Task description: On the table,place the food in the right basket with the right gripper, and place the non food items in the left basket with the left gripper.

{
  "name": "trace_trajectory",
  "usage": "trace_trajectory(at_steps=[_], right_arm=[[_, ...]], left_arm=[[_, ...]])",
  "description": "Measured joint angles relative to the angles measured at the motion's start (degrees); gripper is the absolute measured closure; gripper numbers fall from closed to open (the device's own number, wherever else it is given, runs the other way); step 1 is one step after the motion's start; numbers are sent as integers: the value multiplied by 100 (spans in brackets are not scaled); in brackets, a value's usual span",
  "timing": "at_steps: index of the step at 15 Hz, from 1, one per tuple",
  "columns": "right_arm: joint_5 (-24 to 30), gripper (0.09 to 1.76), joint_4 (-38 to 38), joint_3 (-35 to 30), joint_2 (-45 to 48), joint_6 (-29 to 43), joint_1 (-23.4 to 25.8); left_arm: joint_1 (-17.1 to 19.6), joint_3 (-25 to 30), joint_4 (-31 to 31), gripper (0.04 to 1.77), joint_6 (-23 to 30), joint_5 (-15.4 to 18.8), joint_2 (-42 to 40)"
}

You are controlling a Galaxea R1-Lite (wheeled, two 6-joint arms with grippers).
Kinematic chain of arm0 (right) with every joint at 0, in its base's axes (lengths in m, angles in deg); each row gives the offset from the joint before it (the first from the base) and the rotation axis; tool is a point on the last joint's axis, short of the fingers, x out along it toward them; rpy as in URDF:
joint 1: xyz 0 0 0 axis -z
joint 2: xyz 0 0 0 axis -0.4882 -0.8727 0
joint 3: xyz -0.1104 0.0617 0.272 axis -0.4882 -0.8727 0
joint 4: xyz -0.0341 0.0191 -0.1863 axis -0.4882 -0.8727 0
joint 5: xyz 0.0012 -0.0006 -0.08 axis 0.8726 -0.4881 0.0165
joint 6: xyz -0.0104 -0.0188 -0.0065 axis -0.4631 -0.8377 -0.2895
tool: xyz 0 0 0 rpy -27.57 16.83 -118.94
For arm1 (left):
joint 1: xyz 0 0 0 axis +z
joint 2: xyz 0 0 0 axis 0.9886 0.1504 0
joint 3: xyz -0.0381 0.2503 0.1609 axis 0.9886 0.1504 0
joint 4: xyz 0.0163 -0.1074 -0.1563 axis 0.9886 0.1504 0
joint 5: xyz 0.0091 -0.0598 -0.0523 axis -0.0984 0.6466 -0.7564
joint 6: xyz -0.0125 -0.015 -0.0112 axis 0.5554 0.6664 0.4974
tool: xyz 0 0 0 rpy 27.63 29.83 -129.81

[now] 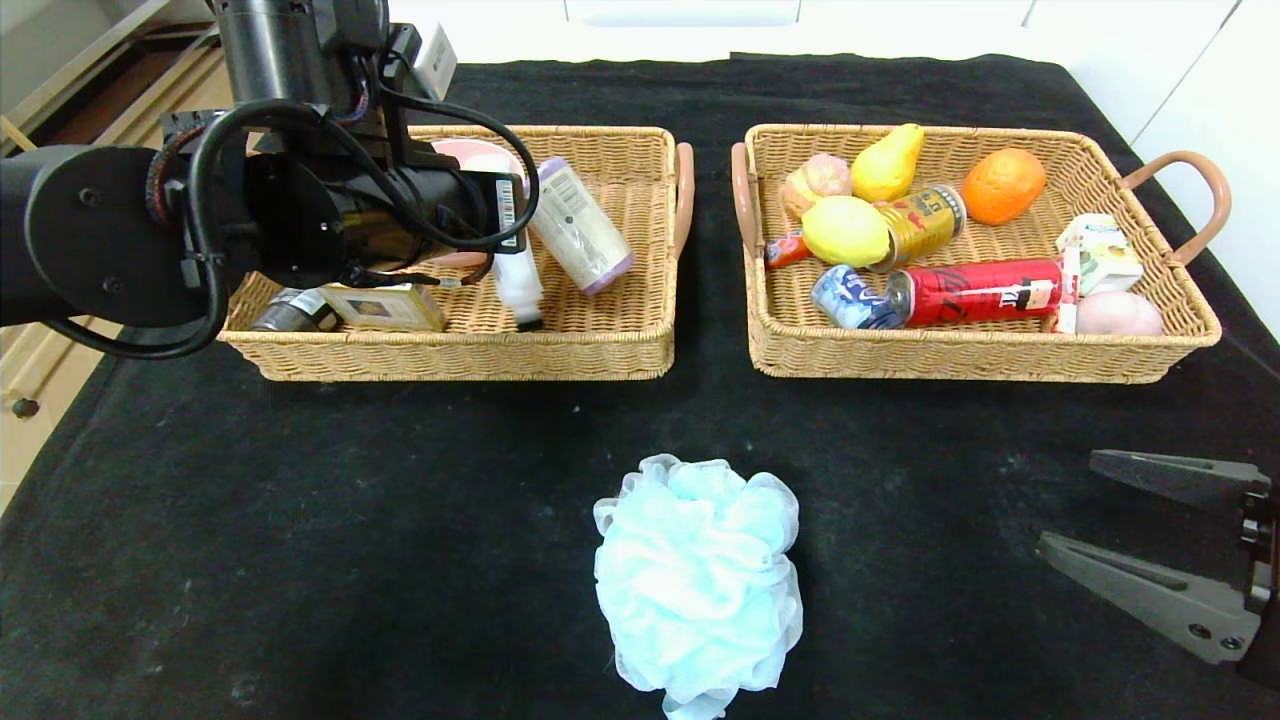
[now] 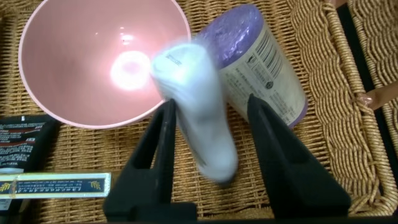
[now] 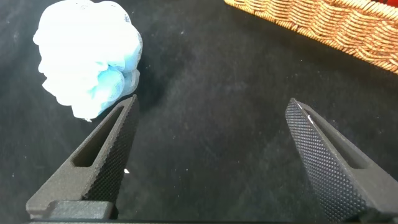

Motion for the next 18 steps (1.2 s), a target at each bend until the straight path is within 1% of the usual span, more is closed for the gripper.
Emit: trace_trajectory(at_steps=[2, 4, 7, 9, 12, 15, 18], right_arm=[[0, 14, 0, 0, -2, 0, 0], [2, 14, 0, 0, 2, -1, 0], [0, 14, 0, -6, 2, 0, 0], [0, 14, 0, -6, 2, 0, 0], [2, 14, -2, -9, 2, -1, 0], [0, 14, -2, -9, 2, 0, 0], [2, 14, 0, -5, 2, 0, 0]], left_arm=[[0, 0, 4, 73, -2, 0, 16], [-6, 12, 15, 58, -9, -1, 11], [-48, 52, 69, 43, -16, 2, -43], [-155, 155, 85, 36, -18, 5, -138], [-513, 452, 160, 28, -22, 24, -354], [-933, 651, 669, 22, 11, 79, -579], [-1241, 902, 884, 18, 41, 328, -764]])
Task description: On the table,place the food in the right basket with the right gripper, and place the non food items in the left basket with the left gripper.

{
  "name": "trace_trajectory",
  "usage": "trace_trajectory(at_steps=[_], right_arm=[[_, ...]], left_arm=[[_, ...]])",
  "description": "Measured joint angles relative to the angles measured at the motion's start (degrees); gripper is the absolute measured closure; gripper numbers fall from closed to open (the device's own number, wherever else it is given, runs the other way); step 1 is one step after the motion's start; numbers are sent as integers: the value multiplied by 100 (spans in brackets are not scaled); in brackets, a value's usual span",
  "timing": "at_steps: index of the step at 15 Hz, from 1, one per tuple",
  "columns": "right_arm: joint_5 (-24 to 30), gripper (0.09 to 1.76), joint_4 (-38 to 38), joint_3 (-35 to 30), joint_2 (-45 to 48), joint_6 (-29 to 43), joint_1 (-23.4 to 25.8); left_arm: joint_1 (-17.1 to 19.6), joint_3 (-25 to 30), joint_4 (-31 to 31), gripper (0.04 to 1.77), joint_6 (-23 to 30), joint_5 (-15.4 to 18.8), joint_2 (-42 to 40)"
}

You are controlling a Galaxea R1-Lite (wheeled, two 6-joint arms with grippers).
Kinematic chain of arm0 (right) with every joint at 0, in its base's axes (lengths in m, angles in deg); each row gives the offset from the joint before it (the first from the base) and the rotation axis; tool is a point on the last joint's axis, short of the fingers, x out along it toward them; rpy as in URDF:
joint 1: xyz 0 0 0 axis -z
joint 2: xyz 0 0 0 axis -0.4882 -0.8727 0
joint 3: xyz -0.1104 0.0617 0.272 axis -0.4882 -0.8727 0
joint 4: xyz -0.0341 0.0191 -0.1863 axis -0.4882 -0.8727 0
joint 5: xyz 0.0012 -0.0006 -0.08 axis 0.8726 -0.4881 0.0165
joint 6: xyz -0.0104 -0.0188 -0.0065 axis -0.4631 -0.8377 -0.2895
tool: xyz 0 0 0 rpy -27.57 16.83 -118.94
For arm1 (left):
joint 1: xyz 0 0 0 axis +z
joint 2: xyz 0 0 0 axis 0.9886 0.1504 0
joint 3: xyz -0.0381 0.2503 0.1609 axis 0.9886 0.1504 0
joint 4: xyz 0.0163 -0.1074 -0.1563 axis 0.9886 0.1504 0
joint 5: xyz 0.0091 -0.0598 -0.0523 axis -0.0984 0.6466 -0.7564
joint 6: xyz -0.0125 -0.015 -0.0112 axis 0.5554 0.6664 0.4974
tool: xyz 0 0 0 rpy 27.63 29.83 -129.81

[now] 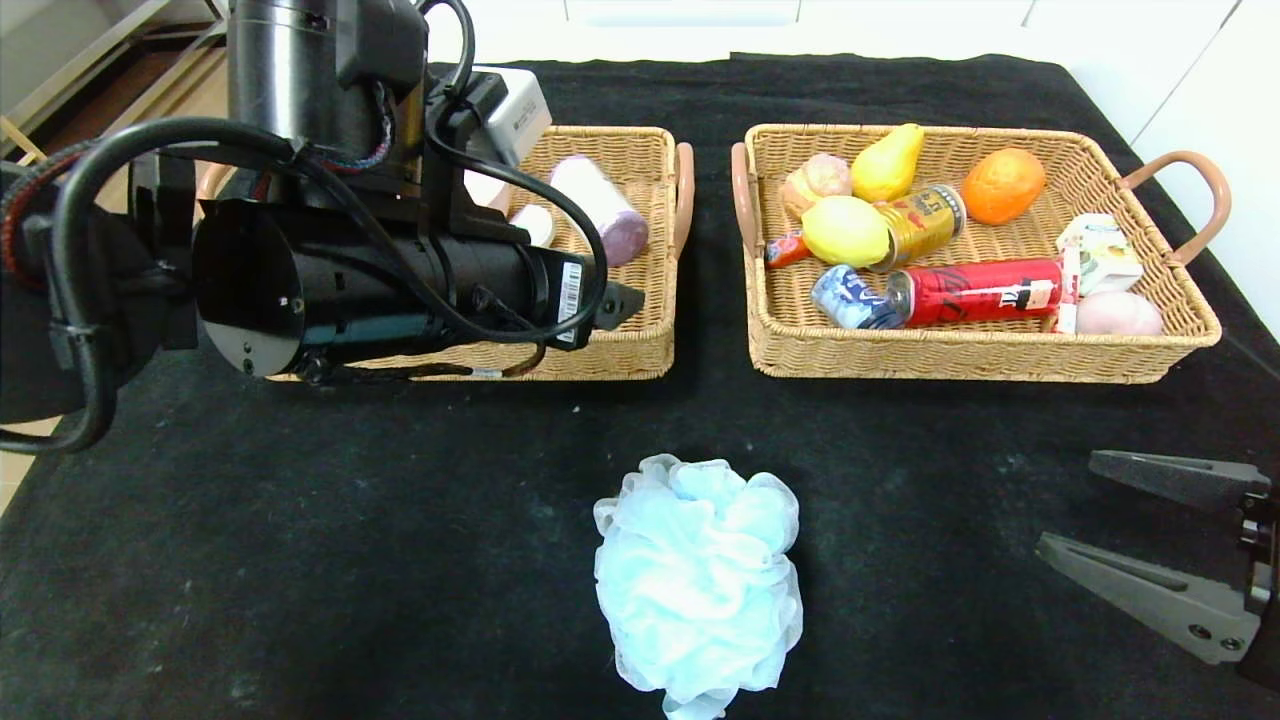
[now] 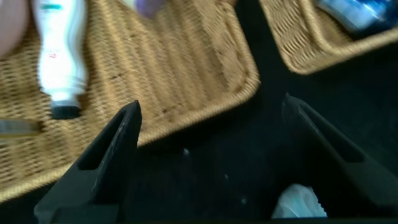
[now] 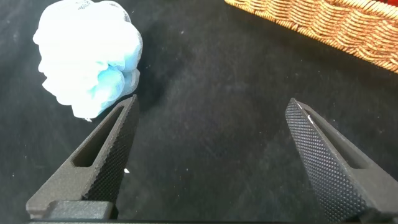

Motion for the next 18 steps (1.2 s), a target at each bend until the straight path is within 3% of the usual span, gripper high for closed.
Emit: trace_trajectory(at_steps=[7, 13, 18], right_arm=[[-2, 14, -2, -1, -39, -6, 0], [-2, 14, 6, -12, -112, -28, 2], [0, 14, 30, -28, -134, -28, 0]], left_arm=[[-798, 440, 786, 13, -46, 452, -344], [-1314, 903, 944, 11, -224, 473, -534], [-1532, 1268, 944, 11, -421, 474, -625]])
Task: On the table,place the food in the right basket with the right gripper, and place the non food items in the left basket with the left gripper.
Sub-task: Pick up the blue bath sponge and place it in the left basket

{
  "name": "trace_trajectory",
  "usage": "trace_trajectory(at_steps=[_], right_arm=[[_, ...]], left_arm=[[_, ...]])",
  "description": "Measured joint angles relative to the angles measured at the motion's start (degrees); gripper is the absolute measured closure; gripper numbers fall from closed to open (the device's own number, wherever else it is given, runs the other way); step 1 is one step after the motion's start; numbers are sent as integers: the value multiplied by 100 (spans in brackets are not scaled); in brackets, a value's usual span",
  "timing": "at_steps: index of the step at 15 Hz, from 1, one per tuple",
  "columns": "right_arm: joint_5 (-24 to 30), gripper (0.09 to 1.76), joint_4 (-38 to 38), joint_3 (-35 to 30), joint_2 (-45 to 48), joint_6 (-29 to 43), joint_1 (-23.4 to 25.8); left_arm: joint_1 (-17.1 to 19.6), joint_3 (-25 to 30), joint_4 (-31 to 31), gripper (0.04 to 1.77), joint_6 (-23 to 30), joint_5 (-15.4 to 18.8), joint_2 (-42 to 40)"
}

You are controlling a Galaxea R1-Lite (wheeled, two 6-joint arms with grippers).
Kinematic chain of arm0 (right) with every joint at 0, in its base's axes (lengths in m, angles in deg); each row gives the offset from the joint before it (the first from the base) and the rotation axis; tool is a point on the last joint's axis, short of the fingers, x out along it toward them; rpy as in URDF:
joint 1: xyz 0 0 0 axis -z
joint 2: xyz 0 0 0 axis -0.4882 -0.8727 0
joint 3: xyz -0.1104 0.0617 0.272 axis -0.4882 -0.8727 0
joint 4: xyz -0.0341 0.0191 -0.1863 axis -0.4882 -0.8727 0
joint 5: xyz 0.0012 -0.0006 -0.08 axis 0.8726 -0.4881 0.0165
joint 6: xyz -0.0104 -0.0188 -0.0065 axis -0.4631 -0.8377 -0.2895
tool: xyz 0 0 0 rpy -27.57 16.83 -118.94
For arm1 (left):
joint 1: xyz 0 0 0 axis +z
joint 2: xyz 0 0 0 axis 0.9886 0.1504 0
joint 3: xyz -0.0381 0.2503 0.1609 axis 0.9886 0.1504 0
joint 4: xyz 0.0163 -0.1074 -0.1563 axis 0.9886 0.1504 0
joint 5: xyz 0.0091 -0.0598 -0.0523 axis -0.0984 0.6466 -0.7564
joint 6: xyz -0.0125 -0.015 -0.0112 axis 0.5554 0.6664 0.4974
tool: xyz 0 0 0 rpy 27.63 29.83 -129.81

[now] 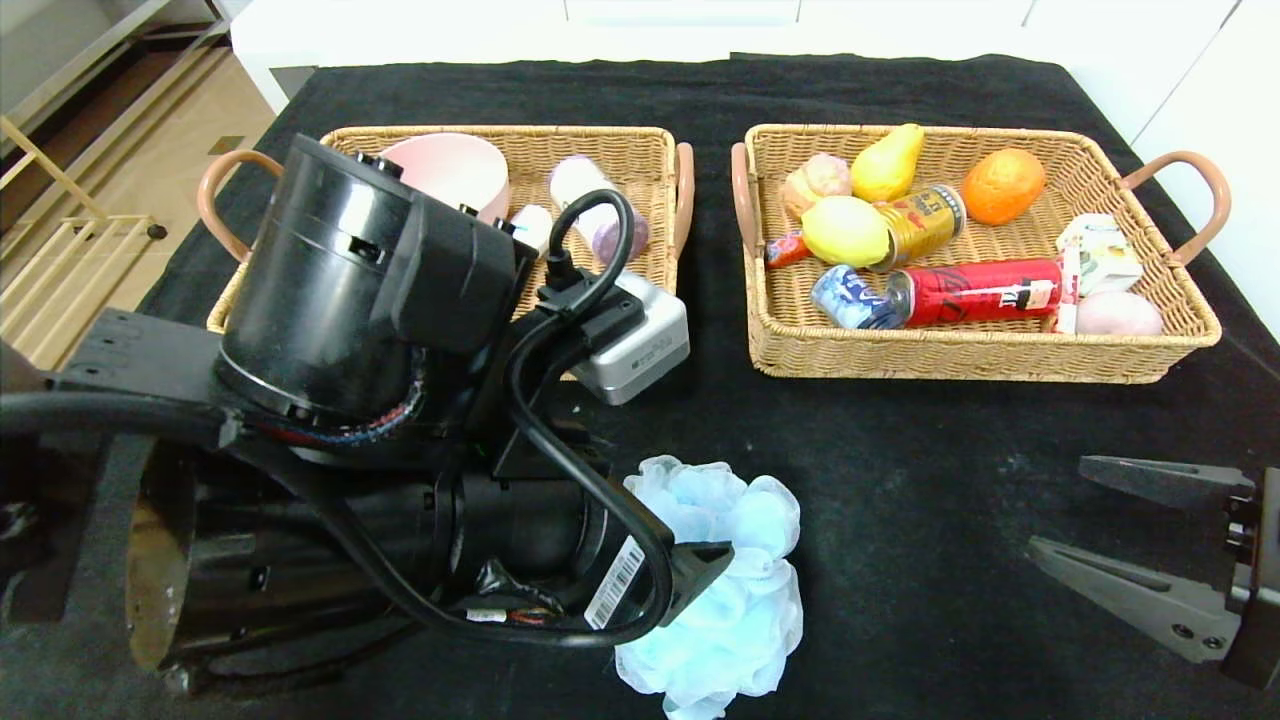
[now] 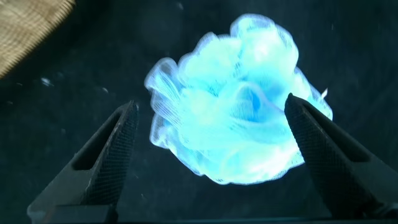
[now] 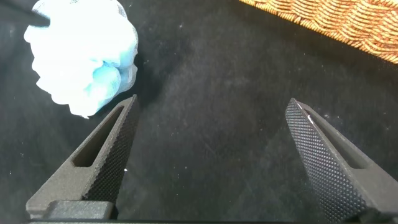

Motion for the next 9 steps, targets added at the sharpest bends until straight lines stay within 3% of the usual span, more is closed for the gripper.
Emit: trace_trajectory(at_steps=[9], right_arm=[[-2, 14, 11, 11, 5, 6, 2]], left_arm=[[-83, 364, -96, 10, -110, 168, 206]])
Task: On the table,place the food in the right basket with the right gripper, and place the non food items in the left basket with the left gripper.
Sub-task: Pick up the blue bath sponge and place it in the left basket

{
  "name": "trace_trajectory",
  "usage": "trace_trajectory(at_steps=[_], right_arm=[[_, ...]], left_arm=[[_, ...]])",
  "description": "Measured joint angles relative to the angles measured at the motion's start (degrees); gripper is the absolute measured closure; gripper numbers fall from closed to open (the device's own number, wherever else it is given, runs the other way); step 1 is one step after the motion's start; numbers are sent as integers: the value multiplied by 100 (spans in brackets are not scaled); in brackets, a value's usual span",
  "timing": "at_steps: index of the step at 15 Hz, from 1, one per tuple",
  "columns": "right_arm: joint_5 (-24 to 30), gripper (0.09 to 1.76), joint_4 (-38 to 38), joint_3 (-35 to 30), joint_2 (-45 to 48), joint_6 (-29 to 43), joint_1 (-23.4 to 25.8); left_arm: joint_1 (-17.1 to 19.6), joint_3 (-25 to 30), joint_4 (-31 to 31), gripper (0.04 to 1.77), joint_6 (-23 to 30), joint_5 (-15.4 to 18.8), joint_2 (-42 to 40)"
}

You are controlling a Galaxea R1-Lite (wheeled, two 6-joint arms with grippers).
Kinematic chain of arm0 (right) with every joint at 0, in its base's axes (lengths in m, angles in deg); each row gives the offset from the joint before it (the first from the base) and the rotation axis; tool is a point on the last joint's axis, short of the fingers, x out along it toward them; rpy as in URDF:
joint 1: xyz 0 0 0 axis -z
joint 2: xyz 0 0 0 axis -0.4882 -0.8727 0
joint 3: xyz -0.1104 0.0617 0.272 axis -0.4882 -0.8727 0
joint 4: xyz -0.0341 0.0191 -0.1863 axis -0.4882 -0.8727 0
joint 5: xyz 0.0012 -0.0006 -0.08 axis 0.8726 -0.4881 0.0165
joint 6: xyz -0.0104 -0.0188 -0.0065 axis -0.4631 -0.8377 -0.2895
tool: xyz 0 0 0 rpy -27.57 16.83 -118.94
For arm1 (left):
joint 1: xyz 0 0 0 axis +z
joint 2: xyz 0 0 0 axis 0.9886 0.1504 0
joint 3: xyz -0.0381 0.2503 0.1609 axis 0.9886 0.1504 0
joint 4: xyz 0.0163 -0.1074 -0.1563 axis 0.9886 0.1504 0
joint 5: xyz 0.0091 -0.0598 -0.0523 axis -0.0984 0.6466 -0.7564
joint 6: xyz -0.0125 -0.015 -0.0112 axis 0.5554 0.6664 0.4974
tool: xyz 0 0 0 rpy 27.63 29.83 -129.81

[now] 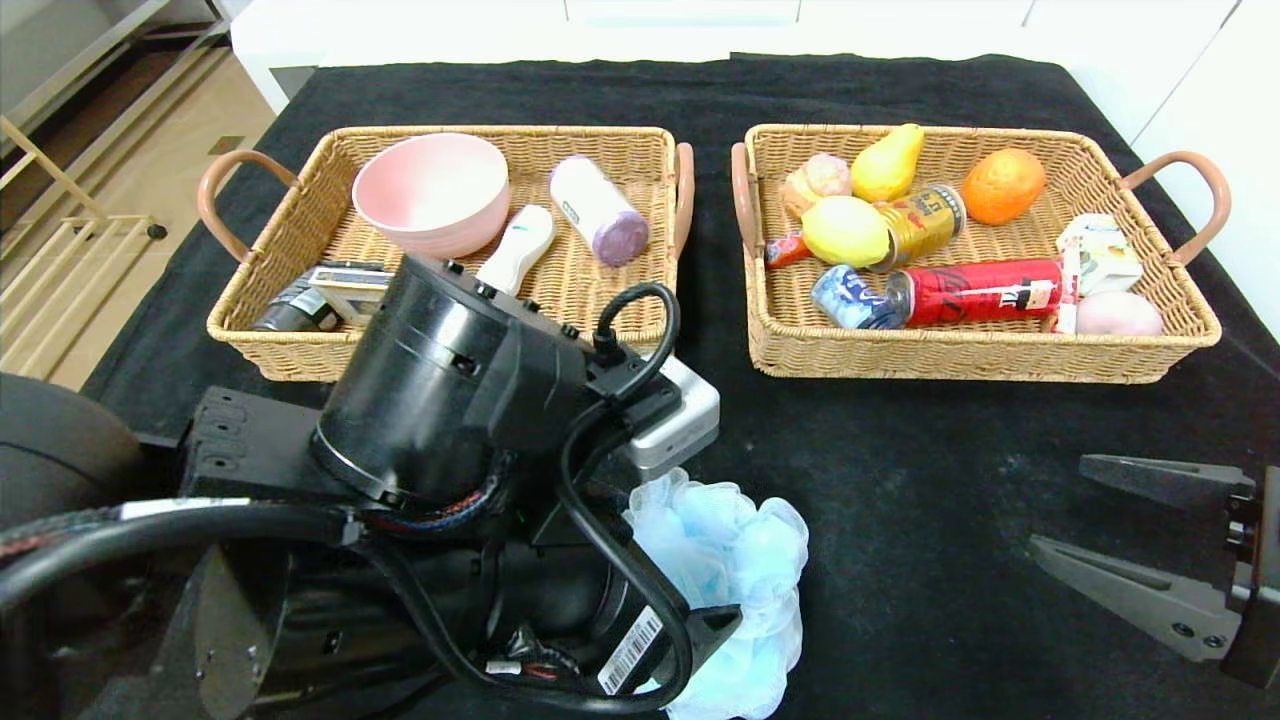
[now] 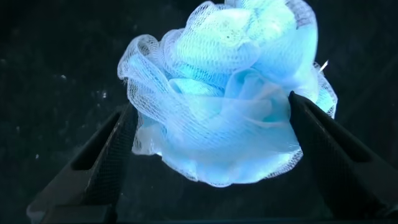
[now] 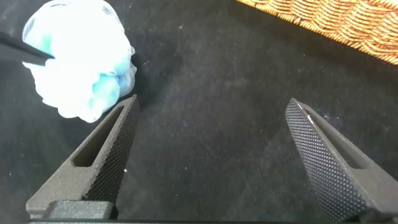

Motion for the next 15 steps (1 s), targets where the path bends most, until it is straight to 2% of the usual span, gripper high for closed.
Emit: trace_trajectory(at_steps=[8, 14, 15], right_arm=[[0, 14, 0, 28, 30, 11, 73], [0, 14, 1, 33, 38, 10, 89], [0, 14, 1, 33, 39, 7, 89]], left_arm=[[85, -41, -48, 10, 57, 29, 414], [166, 18, -450, 9, 55, 30, 621], [168, 32, -452, 30, 55, 33, 635]])
